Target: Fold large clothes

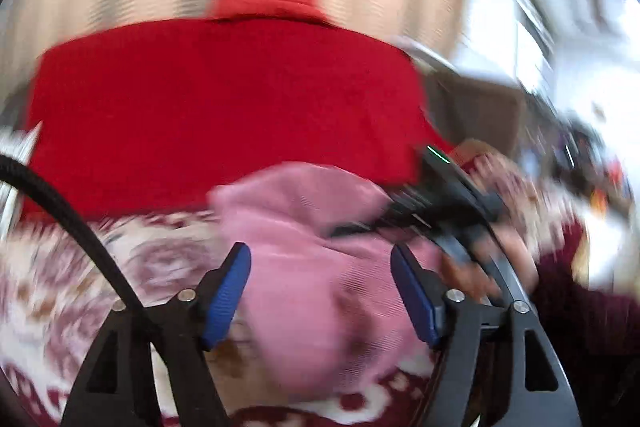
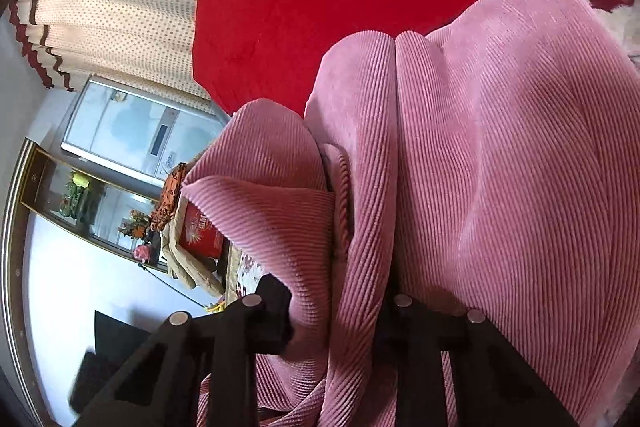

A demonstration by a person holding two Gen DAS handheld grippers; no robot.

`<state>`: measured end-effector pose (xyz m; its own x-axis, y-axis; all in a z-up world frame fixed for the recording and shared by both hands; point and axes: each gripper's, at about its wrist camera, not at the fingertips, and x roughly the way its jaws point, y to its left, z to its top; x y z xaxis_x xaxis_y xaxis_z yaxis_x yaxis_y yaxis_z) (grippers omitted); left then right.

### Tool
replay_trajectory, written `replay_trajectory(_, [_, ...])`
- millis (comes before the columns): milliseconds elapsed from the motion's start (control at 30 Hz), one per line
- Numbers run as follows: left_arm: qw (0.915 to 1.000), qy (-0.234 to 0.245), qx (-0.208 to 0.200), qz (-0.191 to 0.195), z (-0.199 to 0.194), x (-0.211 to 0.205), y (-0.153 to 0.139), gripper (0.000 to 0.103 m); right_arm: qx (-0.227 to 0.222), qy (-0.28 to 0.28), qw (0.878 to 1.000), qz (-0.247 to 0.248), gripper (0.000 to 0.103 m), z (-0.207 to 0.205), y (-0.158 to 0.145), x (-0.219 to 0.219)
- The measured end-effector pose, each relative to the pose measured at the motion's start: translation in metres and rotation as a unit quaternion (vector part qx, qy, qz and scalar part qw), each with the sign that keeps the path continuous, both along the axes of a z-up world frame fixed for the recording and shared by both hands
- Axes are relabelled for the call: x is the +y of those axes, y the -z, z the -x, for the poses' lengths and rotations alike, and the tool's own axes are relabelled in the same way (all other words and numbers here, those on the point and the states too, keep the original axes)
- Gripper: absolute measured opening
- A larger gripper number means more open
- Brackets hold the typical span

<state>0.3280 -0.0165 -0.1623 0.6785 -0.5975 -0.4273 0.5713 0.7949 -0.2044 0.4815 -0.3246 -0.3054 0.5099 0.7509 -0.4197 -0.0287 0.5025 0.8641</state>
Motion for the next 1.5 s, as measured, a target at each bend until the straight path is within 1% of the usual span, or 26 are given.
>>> replay_trajectory(67, [0.9945, -0.061, 0.078, 0.037, -0.034, 0.030, 0.015, 0.074, -0.011, 0.006, 1.000, 0.007, 0.028, 0.005, -0.005, 0.003])
replay_trajectory(133, [0.9790, -0.095, 0.171, 0.056, -0.067, 0.043, 0.044, 0.068, -0.024, 0.012, 0.999, 0.017, 0.026, 0.003, -0.014, 0.012])
replay_trajectory(167, [0.9684, -0.100, 0.219, 0.067, -0.081, 0.043, 0.063, 0.062, -0.031, 0.015, 0.999, 0.021, 0.026, 0.006, -0.016, 0.013])
replay_trajectory(200, [0.9577, -0.101, 0.260, 0.073, -0.090, 0.041, 0.078, 0.045, -0.045, 0.020, 0.999, 0.024, 0.024, 0.009, -0.021, 0.015])
replay_trajectory(233, [0.9518, -0.102, 0.281, 0.069, -0.095, 0.034, 0.089, 0.038, -0.058, 0.022, 0.998, 0.027, 0.019, 0.015, -0.024, 0.011])
replay_trajectory(267, [0.9490, -0.105, 0.292, 0.054, -0.098, 0.027, 0.096, 0.038, -0.076, 0.024, 0.996, 0.030, 0.019, 0.018, -0.031, 0.013])
replay_trajectory(300, [0.9500, -0.111, 0.290, 0.032, -0.097, 0.019, 0.099, 0.035, -0.091, 0.025, 0.995, 0.034, 0.019, 0.021, -0.037, 0.013])
replay_trajectory(367, [0.9571, -0.106, 0.270, 0.001, -0.092, -0.002, 0.097, 0.020, -0.126, 0.025, 0.990, 0.052, 0.018, 0.032, -0.052, 0.016])
replay_trajectory(400, [0.9626, -0.095, 0.253, -0.009, -0.087, -0.013, 0.093, 0.000, -0.144, 0.025, 0.987, 0.069, 0.018, 0.037, -0.060, 0.021])
replay_trajectory(433, [0.9693, -0.087, 0.228, -0.034, -0.081, -0.025, 0.086, 0.000, -0.155, 0.025, 0.984, 0.080, 0.017, 0.042, -0.064, 0.021])
replay_trajectory(500, [0.9758, -0.089, 0.181, -0.085, -0.070, -0.048, 0.076, 0.000, -0.172, 0.027, 0.980, 0.095, 0.017, 0.050, -0.071, 0.021])
replay_trajectory(600, [0.9839, -0.073, 0.142, -0.080, -0.056, -0.063, 0.057, 0.000, -0.197, 0.043, 0.974, 0.102, 0.016, 0.064, -0.086, 0.009])
replay_trajectory(700, [0.9904, -0.056, 0.095, -0.084, -0.045, -0.085, 0.042, 0.000, -0.212, 0.073, 0.969, 0.108, 0.016, 0.078, -0.096, -0.022])
replay_trajectory(800, [0.9949, -0.026, 0.052, -0.082, -0.035, -0.107, 0.033, 0.000, -0.188, 0.113, 0.970, 0.105, 0.016, 0.082, -0.086, -0.060])
replay_trajectory(900, [0.9939, -0.016, 0.061, -0.090, -0.040, -0.121, 0.046, 0.000, -0.114, 0.144, 0.976, 0.120, 0.016, 0.069, -0.055, -0.090])
replay_trajectory(933, [0.9910, -0.021, 0.064, -0.116, -0.049, -0.127, 0.057, 0.000, -0.086, 0.146, 0.977, 0.131, 0.016, 0.062, -0.044, -0.094])
replay_trajectory(1000, [0.9821, -0.035, 0.044, -0.180, -0.051, -0.142, 0.073, 0.000, -0.029, 0.120, 0.982, 0.142, 0.016, 0.045, -0.019, -0.093])
replay_trajectory(1033, [0.9805, -0.039, 0.034, -0.190, -0.050, -0.145, 0.076, 0.000, -0.012, 0.107, 0.985, 0.138, 0.016, 0.038, -0.009, -0.090])
replay_trajectory(1100, [0.9803, -0.038, 0.037, -0.190, -0.053, -0.142, 0.077, 0.000, -0.016, 0.106, 0.984, 0.144, 0.016, 0.036, -0.010, -0.087])
replay_trajectory(1133, [0.9804, -0.035, 0.039, -0.190, -0.050, -0.140, 0.077, 0.000, -0.018, 0.105, 0.983, 0.151, 0.020, 0.037, -0.014, -0.086])
replay_trajectory(1167, [0.9800, -0.033, 0.038, -0.193, -0.051, -0.139, 0.078, 0.000, -0.013, 0.108, 0.983, 0.146, 0.021, 0.038, -0.016, -0.085])
replay_trajectory(1200, [0.9792, -0.031, 0.032, -0.198, -0.050, -0.138, 0.079, 0.000, -0.002, 0.112, 0.985, 0.134, 0.025, 0.040, -0.017, -0.087])
replay_trajectory(1267, [0.9776, -0.029, 0.025, -0.207, -0.046, -0.136, 0.076, 0.000, 0.008, 0.119, 0.984, 0.130, 0.038, 0.044, -0.019, -0.087])
replay_trajectory(1333, [0.9797, -0.027, 0.027, -0.197, -0.047, -0.130, 0.075, 0.000, 0.005, 0.142, 0.979, 0.144, 0.065, 0.059, -0.031, -0.097])
replay_trajectory(1433, [0.9843, -0.017, 0.041, -0.171, -0.052, -0.121, 0.073, 0.000, -0.059, 0.195, 0.961, 0.186, 0.066, 0.093, -0.068, -0.107])
replay_trajectory(1500, [0.9837, -0.013, 0.034, -0.176, -0.053, -0.121, 0.075, 0.000, -0.108, 0.202, 0.952, 0.202, 0.066, 0.113, -0.091, -0.100])
